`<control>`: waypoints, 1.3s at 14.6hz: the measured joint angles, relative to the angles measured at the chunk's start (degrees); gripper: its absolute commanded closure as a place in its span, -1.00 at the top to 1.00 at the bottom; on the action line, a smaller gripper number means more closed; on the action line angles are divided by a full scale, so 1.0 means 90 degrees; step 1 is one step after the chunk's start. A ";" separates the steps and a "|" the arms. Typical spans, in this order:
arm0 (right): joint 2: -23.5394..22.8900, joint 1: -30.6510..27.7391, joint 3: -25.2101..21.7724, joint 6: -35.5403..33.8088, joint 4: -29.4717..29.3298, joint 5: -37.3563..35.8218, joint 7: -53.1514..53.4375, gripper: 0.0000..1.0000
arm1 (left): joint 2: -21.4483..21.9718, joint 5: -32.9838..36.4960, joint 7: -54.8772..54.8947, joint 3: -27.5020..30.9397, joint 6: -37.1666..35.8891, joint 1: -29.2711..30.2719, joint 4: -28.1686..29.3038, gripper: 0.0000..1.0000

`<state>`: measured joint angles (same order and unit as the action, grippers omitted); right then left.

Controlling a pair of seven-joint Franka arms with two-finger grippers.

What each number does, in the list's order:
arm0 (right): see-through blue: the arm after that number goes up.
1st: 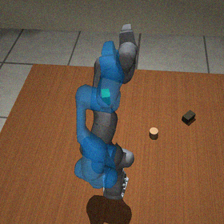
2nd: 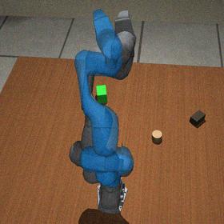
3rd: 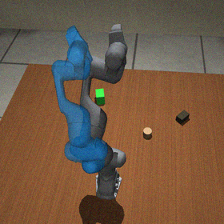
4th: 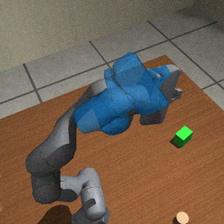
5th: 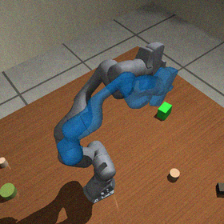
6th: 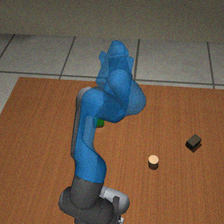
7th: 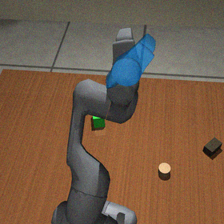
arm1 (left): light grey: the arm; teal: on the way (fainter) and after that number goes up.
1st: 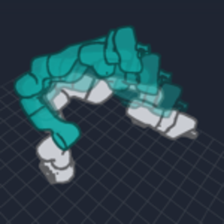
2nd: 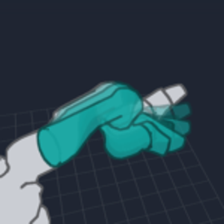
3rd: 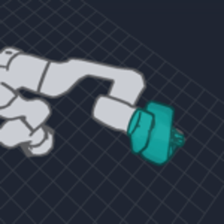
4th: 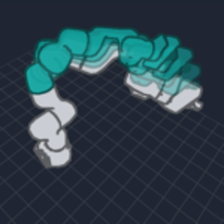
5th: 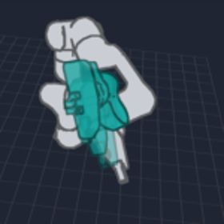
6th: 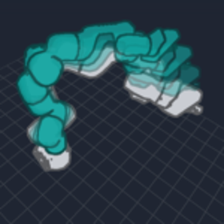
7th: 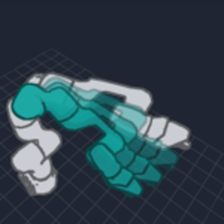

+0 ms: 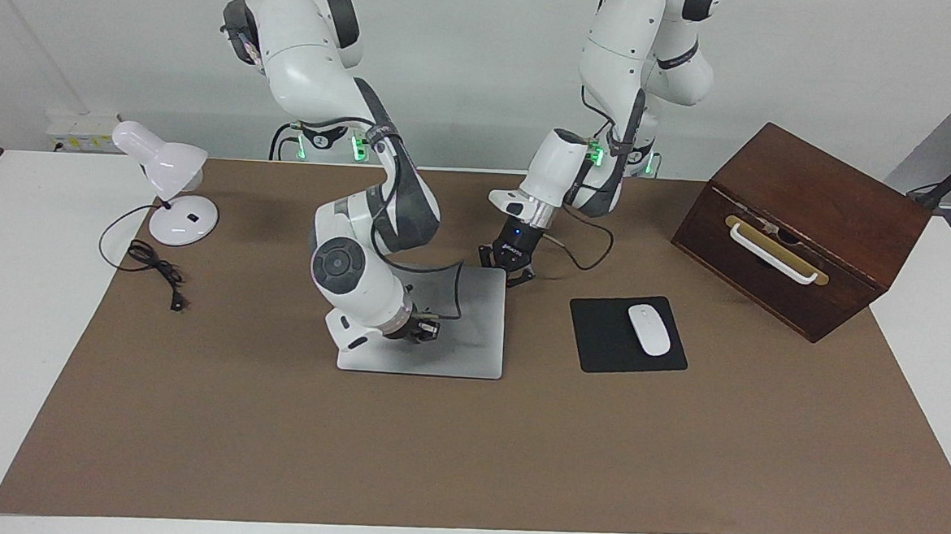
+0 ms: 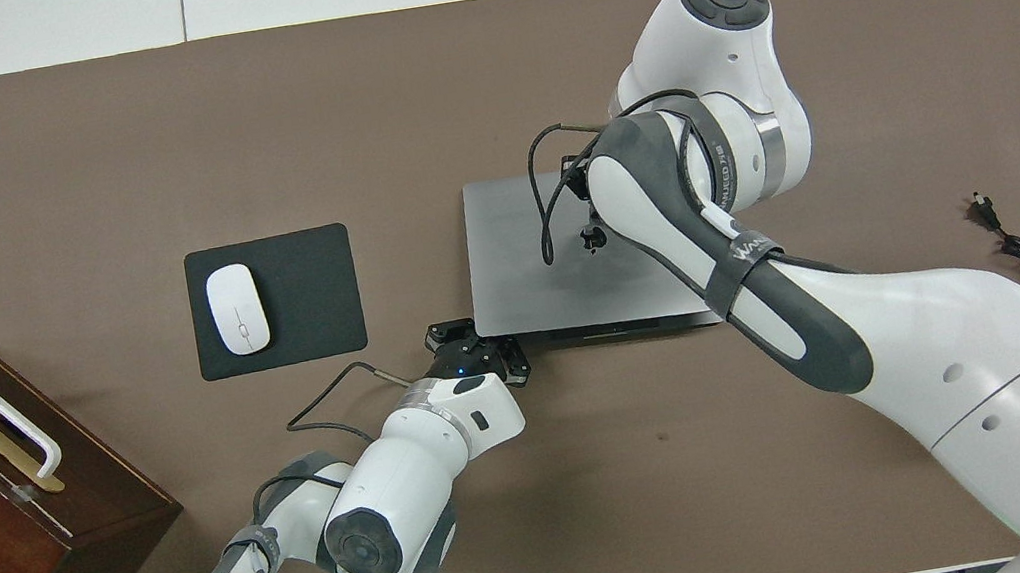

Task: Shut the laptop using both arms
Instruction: 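Push the laptop screen down toward the keyboard with the right gripper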

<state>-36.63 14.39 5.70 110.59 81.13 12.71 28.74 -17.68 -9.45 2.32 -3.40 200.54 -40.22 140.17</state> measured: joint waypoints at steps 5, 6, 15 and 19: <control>0.0031 0.0027 0.0000 0.0000 -0.0031 0.0000 0.0000 -1.00 | 0.0000 0.0000 0.0002 0.0000 0.0002 0.0000 0.0000 -1.00; 0.0051 0.0026 -0.0002 -0.0006 -0.0064 0.0000 0.0000 -1.00 | -0.0001 0.0000 0.0002 0.0000 0.0002 0.0000 0.0000 -1.00; 0.0506 -0.0037 -0.0029 -0.0280 -0.0334 -0.0210 0.0000 -1.00 | -0.0001 0.0000 -0.0032 0.0000 0.0005 0.0003 -0.0001 -1.00; 0.0717 -0.0034 -0.0026 -0.0444 -0.0336 -0.0641 -0.0119 -1.00 | 0.0001 -0.0002 -0.0098 0.0027 0.0005 0.0032 -0.0005 -1.00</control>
<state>-30.17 14.09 5.47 106.59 78.11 6.94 27.67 -17.67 -9.47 1.44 -3.16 200.58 -39.93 140.13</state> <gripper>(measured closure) 0.991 0.991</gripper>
